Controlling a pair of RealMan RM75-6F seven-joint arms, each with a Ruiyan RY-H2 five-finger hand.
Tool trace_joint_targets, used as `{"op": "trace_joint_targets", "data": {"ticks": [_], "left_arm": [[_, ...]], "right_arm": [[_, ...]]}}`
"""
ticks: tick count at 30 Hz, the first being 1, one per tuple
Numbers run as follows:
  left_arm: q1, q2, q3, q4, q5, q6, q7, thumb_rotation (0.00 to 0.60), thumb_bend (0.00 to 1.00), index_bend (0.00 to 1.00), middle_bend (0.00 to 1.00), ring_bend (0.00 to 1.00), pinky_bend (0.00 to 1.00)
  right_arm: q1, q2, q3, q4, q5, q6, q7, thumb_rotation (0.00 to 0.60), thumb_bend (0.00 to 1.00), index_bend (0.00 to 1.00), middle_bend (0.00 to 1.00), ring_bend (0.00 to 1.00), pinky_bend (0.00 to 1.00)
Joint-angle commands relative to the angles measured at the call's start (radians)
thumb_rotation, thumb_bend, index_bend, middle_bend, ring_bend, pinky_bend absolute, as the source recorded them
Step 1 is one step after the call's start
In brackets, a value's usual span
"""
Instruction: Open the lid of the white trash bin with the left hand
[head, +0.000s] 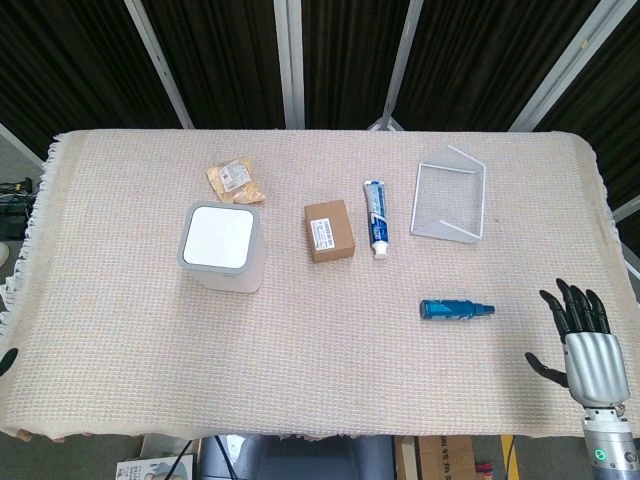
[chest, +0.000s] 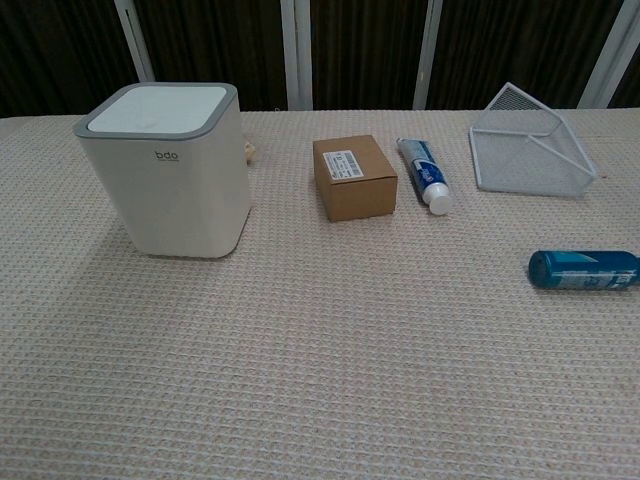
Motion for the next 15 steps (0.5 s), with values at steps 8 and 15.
{"op": "trace_joint_targets", "data": {"ticks": [8,15], "left_arm": [[-0.014,0.012,0.012,0.012,0.031,-0.023,-0.033,0.6,0.27,0.19,0.18,0.06,0.08],[-0.026,0.008,0.009,0.023,0.044,-0.033,-0.067,0.6,0.26,0.19,0.17,0.06,0.07]], "right_arm": [[-0.001,0.006,-0.002,-0.003,0.004,-0.006,0.004,0.6,0.14,0.15,0.0,0.05,0.04],[0.002,0.003,-0.002,-0.005,0.009,-0.013,-0.005,0.6,0.14,0.15,0.0,0.05,0.04]]}}
